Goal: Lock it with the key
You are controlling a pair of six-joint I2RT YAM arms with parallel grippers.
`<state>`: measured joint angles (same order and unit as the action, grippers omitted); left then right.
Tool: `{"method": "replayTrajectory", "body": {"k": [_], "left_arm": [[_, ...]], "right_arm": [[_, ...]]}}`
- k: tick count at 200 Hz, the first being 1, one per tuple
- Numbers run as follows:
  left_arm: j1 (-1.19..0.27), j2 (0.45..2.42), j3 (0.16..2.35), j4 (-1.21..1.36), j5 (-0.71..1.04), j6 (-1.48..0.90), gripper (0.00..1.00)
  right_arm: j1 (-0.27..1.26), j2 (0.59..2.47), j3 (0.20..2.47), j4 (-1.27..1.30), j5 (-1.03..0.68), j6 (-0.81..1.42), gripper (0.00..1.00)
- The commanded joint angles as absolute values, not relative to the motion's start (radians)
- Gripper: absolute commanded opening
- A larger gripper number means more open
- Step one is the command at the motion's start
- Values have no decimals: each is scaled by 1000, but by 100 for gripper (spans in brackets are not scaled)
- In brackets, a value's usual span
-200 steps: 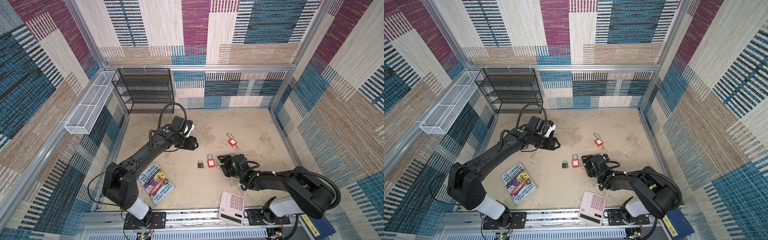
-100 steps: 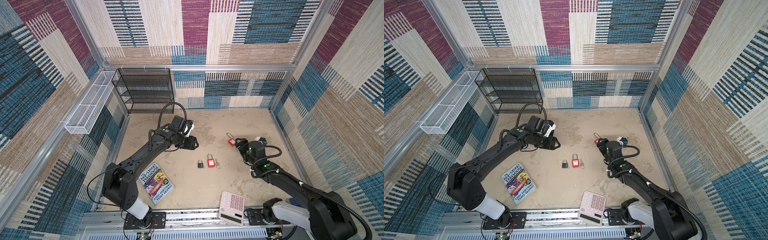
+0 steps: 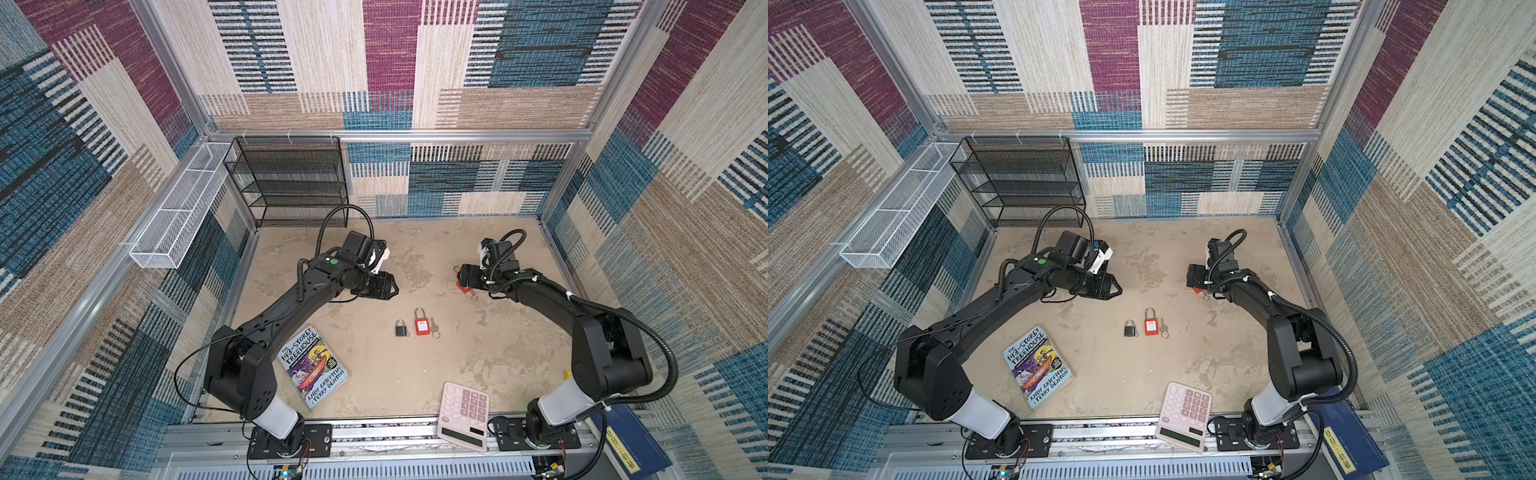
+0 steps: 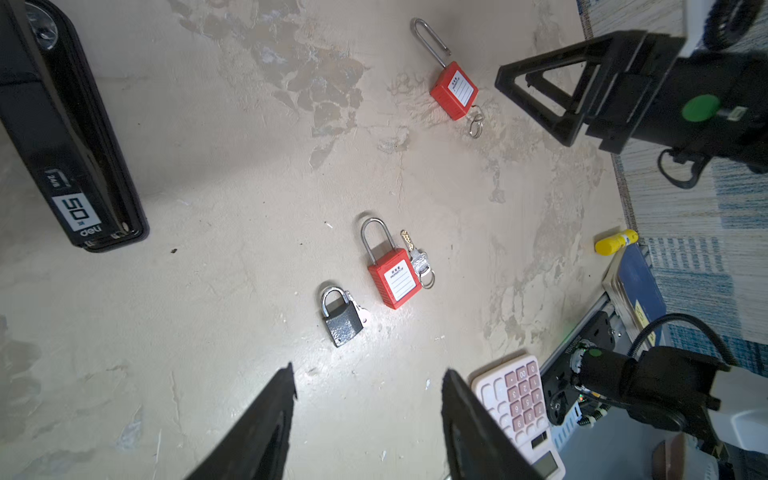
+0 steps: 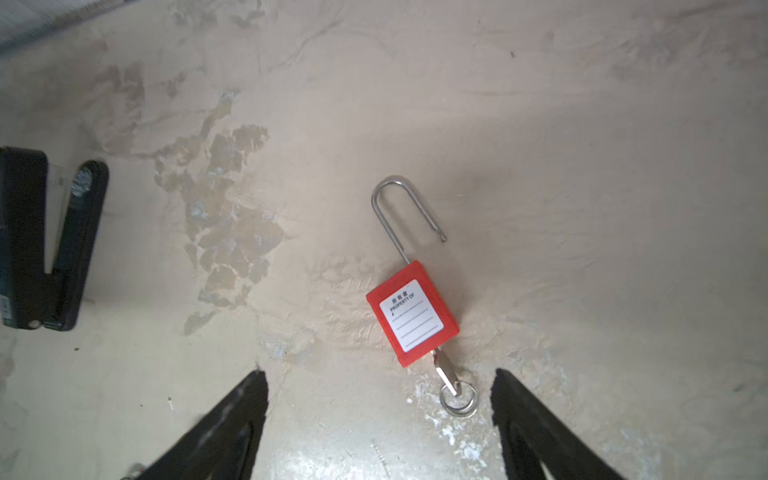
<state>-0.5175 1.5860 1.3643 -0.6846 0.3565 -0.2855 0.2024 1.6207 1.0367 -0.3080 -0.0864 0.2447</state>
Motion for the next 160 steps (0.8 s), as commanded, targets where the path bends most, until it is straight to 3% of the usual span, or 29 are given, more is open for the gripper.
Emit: {"method": "replayTrajectory", "body": {"k": [1, 34, 86, 129, 160], "left_arm": [[-517, 1580, 1370, -692, 373, -305, 58], [-517, 1584, 1376, -692, 382, -305, 58], [-517, 1593, 1382, -691, 396, -311, 58], [-518, 1583, 1375, -690, 397, -311, 58], [-518, 1586, 1371, -686, 402, -317, 58]], "right_arm": [[202, 1677, 1080, -385, -73, 120, 87], [202, 1759, 1113, -396, 4, 36, 88], [202, 1803, 1136, -371, -28, -26, 85], [202, 1869, 1182, -380, -95, -51, 76], [202, 1890, 1192, -391, -151, -47, 63]]}}
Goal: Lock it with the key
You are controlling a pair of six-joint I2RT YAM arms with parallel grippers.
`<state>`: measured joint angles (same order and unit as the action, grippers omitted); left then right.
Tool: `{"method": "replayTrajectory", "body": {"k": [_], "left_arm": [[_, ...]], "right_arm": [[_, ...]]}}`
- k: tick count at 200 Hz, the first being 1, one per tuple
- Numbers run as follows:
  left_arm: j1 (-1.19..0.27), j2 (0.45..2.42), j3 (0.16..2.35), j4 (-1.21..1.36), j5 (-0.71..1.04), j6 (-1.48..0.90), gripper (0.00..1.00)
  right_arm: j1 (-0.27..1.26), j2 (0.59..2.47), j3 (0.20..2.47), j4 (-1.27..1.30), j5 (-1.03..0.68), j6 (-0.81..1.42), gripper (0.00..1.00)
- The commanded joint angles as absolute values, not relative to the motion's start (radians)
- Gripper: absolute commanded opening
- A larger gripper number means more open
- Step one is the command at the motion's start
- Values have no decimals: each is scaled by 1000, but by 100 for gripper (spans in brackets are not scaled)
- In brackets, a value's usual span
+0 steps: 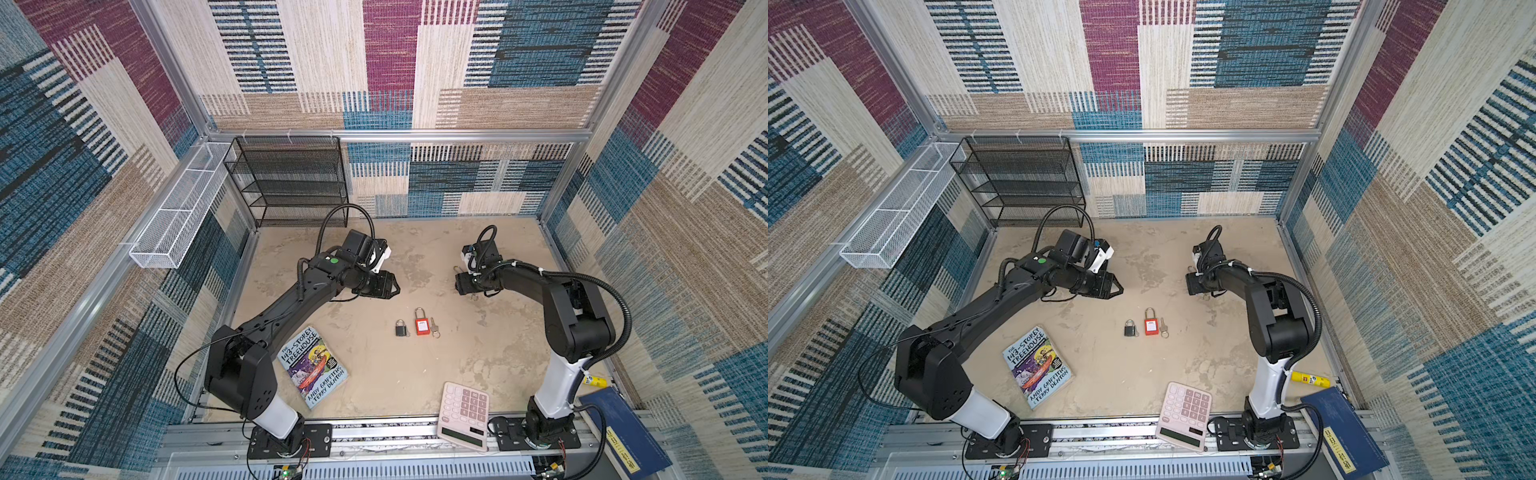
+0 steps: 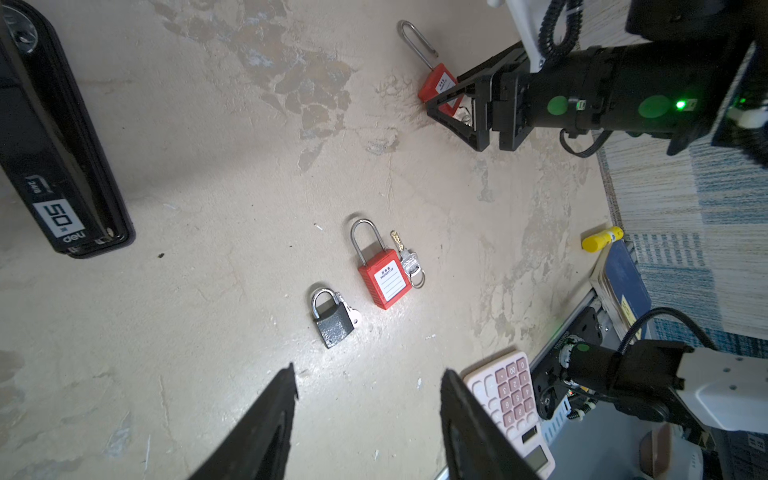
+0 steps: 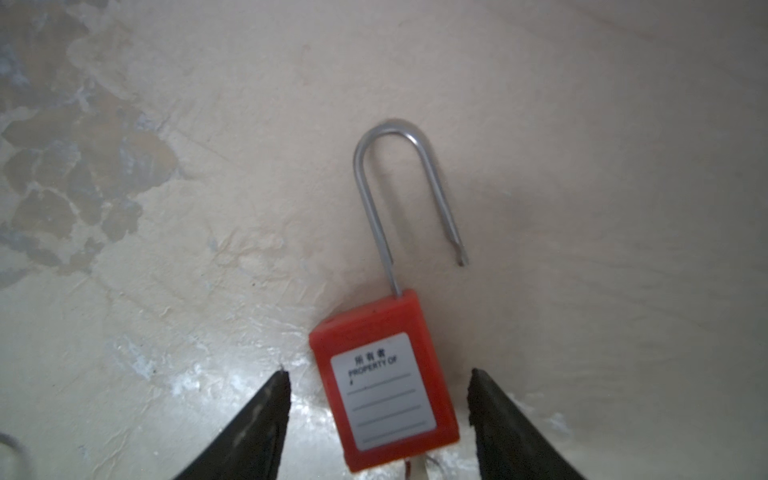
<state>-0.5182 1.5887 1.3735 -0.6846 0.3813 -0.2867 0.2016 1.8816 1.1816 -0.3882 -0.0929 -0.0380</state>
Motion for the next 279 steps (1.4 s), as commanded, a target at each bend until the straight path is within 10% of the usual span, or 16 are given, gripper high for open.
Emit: {"method": "replayTrajectory", "body": {"k": [1, 110, 279], "left_arm": [[-518, 1585, 1371, -686, 403, -317, 58], [-522, 1600, 1387, -681, 427, -327, 57], [-522, 1631, 1325, -408, 638, -495, 57]], "right_arm": [[202, 1891, 1191, -390, -151, -47, 62], [204, 1883, 1172, -369, -109, -55, 32], [454, 1427, 968, -104, -366, -99, 35]]}}
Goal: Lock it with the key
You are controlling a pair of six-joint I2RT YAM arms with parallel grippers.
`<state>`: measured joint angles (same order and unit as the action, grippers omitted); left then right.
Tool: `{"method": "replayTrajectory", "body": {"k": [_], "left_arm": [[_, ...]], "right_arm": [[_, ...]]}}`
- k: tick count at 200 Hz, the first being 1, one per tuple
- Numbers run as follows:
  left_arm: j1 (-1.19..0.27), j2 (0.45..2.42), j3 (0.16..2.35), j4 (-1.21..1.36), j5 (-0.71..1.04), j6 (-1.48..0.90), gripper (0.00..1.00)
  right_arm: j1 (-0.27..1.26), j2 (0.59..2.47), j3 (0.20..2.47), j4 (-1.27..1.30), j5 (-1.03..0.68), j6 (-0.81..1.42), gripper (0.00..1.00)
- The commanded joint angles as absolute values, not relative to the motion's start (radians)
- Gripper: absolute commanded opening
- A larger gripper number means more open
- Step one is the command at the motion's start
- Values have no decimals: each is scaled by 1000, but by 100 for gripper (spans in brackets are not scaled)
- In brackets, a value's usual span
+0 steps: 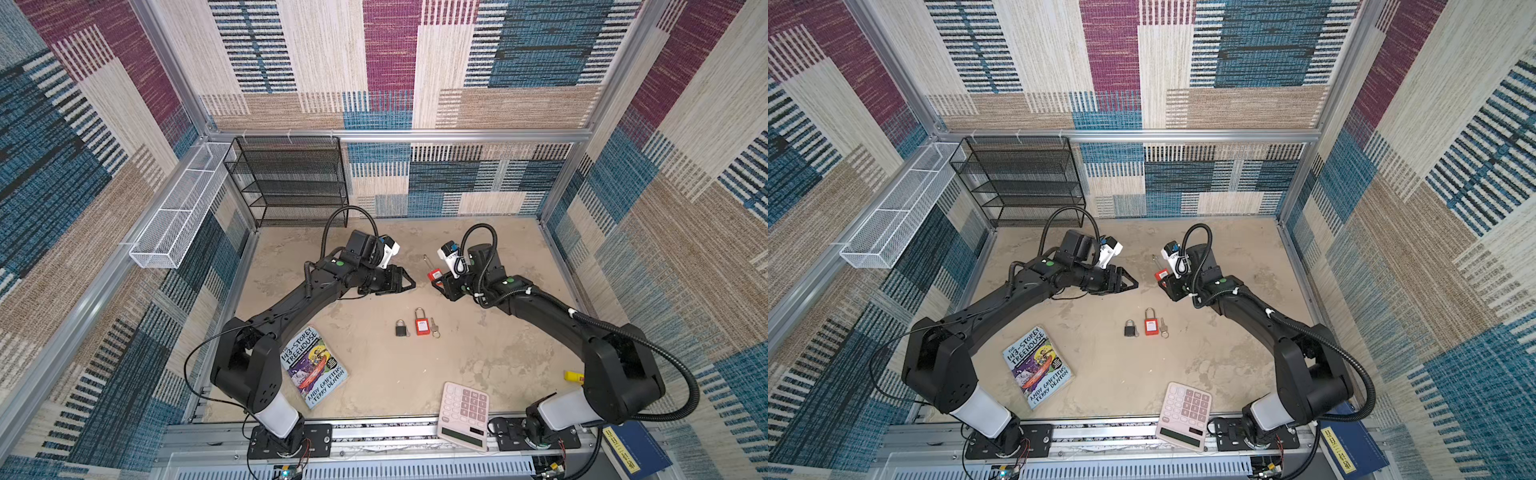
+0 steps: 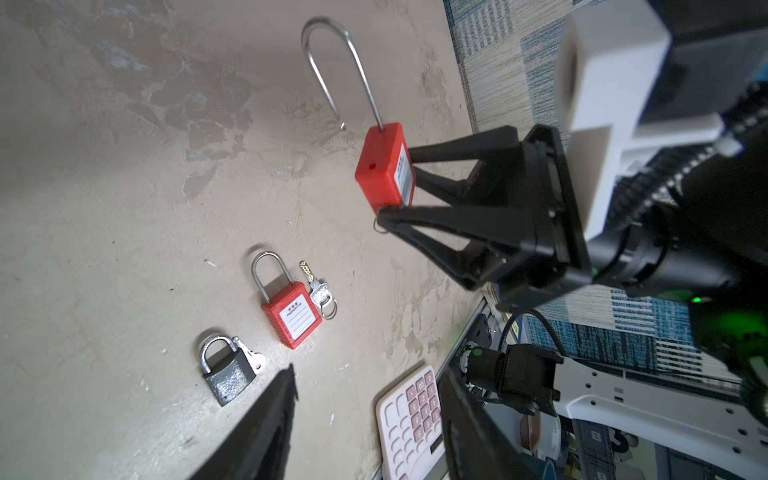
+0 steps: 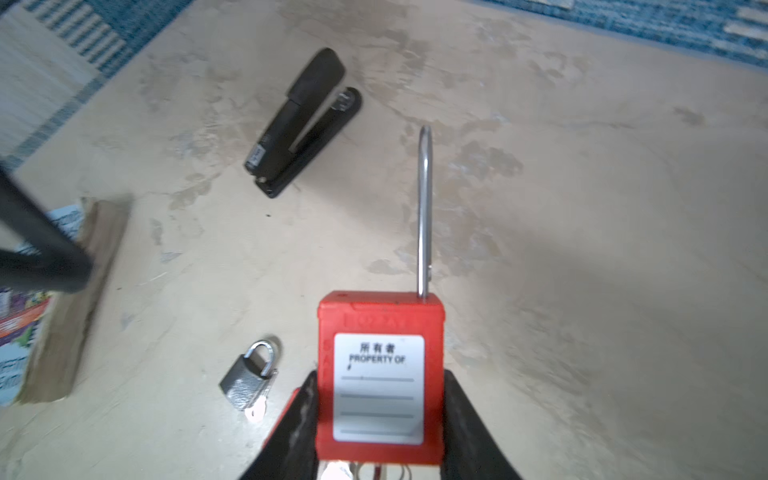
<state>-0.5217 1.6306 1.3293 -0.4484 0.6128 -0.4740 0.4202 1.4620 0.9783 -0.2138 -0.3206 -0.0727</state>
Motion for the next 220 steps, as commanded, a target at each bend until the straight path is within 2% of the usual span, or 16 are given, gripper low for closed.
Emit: {"method": "replayTrajectory", "body": {"k": [1, 81, 143, 164, 189, 220], "left_arm": [[-522, 1632, 1324, -408, 639, -495, 57], [-521, 1629, 1318, -391, 651, -505, 56], [-522, 1624, 1322, -383, 657, -502, 48], [-522, 1624, 1320, -379, 663, -502, 40], [-521, 1627, 1317, -373, 683, -502, 25], [-522, 1616, 1312, -361, 684, -501, 12]], "right_arm": [[456, 1426, 968, -104, -366, -99, 34], [547, 1408, 972, -89, -379, -128, 35], [581, 1400, 959, -60, -375, -149, 35], [586, 1400, 959, -57, -379, -159, 35], [592, 1393, 950, -36, -383, -158, 35], [597, 1392, 941, -19, -389, -171, 35]]}}
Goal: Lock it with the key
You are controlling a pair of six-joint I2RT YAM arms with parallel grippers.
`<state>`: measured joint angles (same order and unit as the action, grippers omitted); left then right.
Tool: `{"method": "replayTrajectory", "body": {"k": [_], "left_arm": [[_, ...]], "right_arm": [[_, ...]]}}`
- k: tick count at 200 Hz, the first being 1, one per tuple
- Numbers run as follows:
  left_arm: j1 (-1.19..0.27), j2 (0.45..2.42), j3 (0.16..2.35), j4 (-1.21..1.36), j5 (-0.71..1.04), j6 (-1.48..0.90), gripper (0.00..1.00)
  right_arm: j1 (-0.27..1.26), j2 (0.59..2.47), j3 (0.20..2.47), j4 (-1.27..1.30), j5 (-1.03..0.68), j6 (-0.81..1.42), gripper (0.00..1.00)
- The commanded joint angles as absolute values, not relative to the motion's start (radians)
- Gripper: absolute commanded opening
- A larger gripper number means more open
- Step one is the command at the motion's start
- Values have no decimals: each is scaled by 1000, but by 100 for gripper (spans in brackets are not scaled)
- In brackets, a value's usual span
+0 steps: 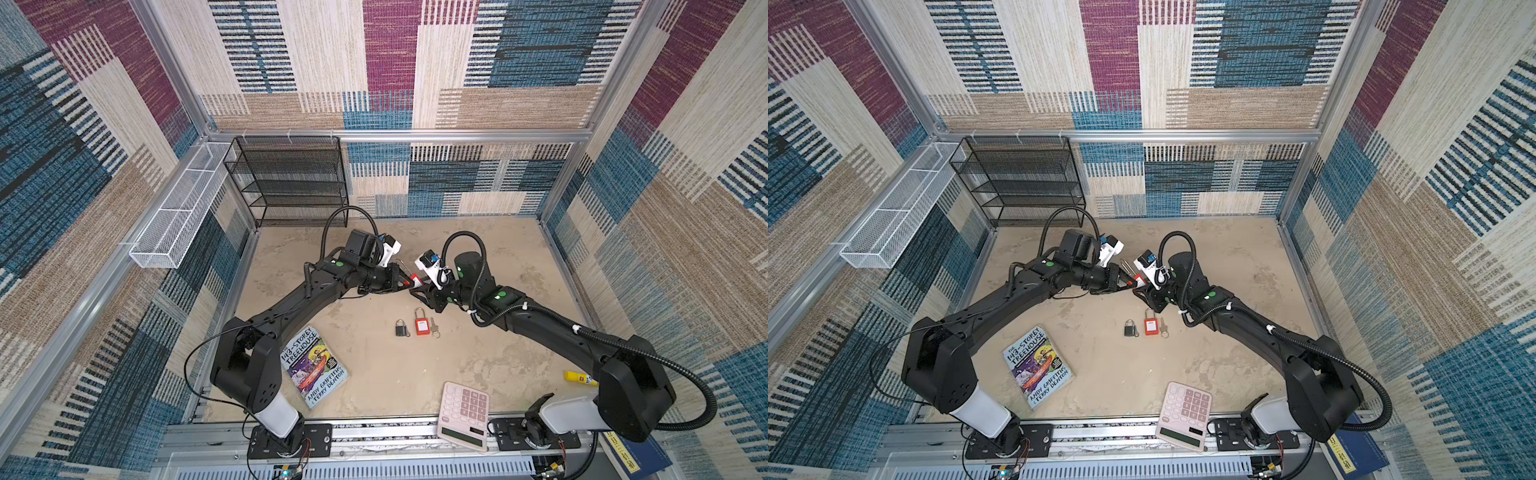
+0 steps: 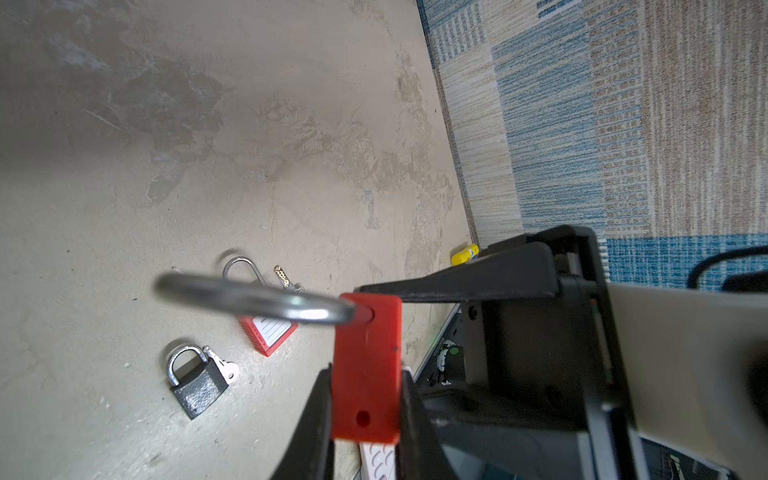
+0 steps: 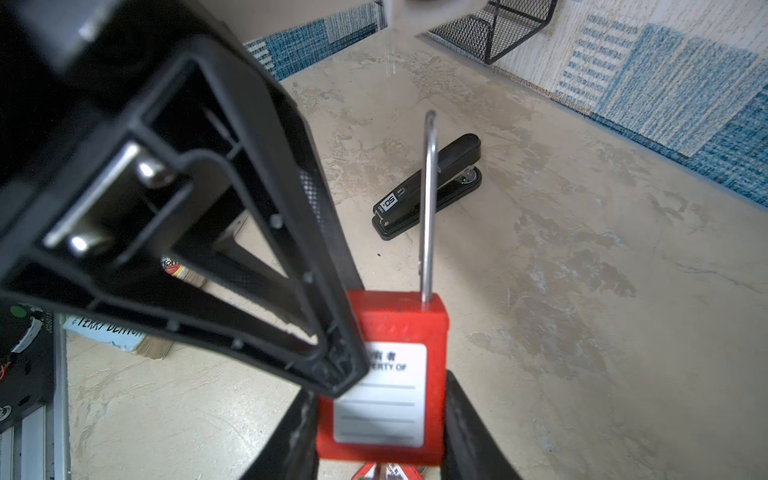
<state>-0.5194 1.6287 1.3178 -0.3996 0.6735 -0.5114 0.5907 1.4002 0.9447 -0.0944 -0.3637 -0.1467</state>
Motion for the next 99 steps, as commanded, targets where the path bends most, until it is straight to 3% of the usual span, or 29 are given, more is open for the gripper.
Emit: {"method": "replayTrajectory", "body": {"k": [1, 31, 76, 99], "left_arm": [[-522, 1616, 1312, -360, 684, -502, 11], [-522, 1607, 1304, -348, 686, -505, 0], [-521, 1600, 1294, -318, 692, -520, 0], [-522, 1595, 1290, -306, 693, -526, 0]], "right_arm": [[597, 1392, 941, -20, -388, -172, 35], [598, 1391, 939, -15, -384, -175, 35], [599, 1388, 945, -25, -387, -166, 42], [600, 1396, 949, -32, -390, -164, 51]]}}
